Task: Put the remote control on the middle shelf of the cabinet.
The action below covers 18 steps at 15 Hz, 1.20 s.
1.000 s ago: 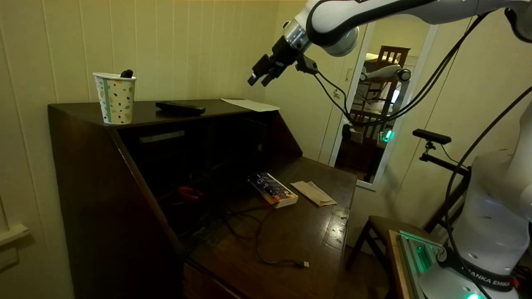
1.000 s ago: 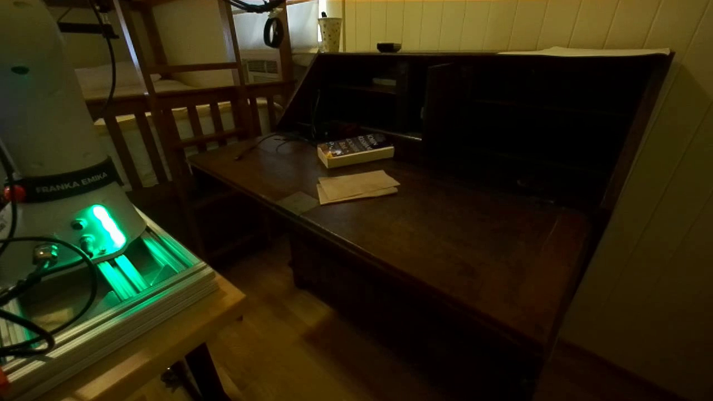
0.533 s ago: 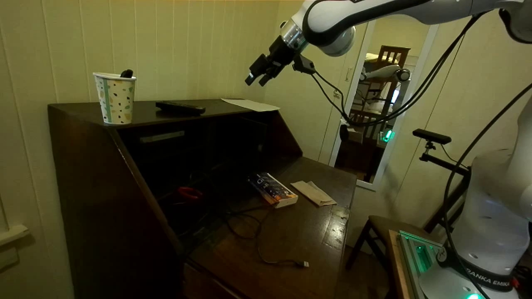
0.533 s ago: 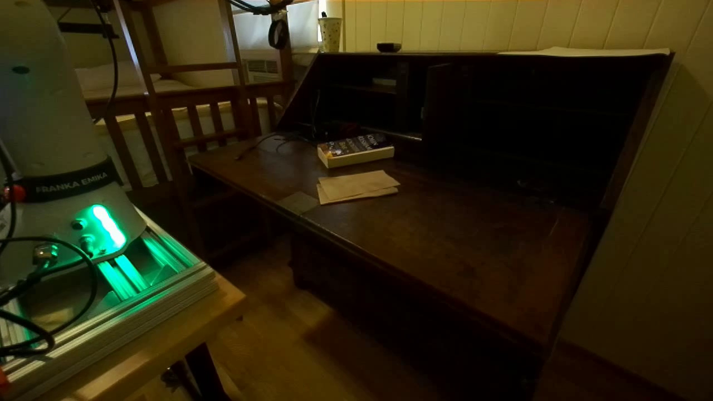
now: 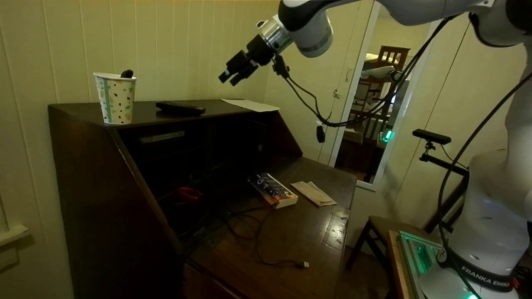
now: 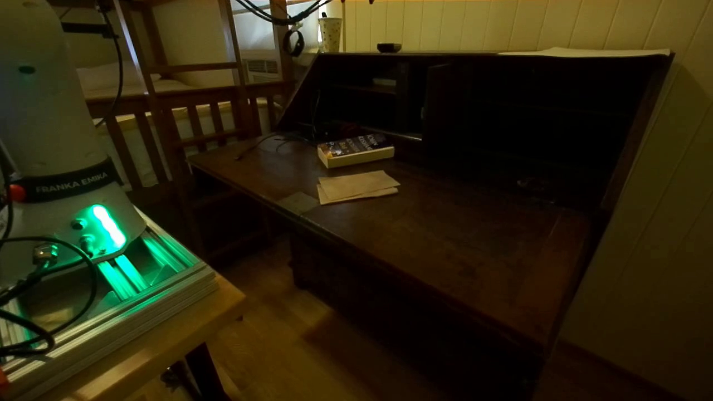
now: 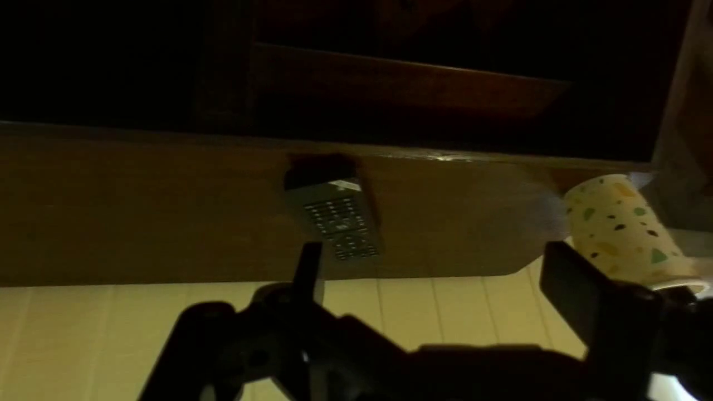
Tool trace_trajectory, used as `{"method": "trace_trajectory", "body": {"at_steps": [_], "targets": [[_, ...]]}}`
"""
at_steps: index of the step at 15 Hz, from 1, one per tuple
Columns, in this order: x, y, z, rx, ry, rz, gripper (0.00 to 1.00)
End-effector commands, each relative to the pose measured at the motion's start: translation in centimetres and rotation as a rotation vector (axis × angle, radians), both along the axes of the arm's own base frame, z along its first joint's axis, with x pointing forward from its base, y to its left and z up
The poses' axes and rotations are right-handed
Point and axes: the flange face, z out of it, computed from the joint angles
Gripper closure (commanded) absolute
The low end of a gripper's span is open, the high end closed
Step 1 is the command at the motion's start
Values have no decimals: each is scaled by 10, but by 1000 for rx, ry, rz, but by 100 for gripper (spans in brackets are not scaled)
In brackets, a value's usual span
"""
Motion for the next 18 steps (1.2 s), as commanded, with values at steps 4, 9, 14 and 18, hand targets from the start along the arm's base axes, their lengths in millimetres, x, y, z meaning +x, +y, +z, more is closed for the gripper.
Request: {"method": "trace_trajectory", "body": {"at_steps": [4, 9, 14, 18], "targets": [[72, -57, -14, -107, 104, 243, 0], [53, -46, -18, -63, 103, 208, 0], [81, -45, -37, -233, 17, 281, 0], [103, -38, -62, -265, 36, 358, 0]]}}
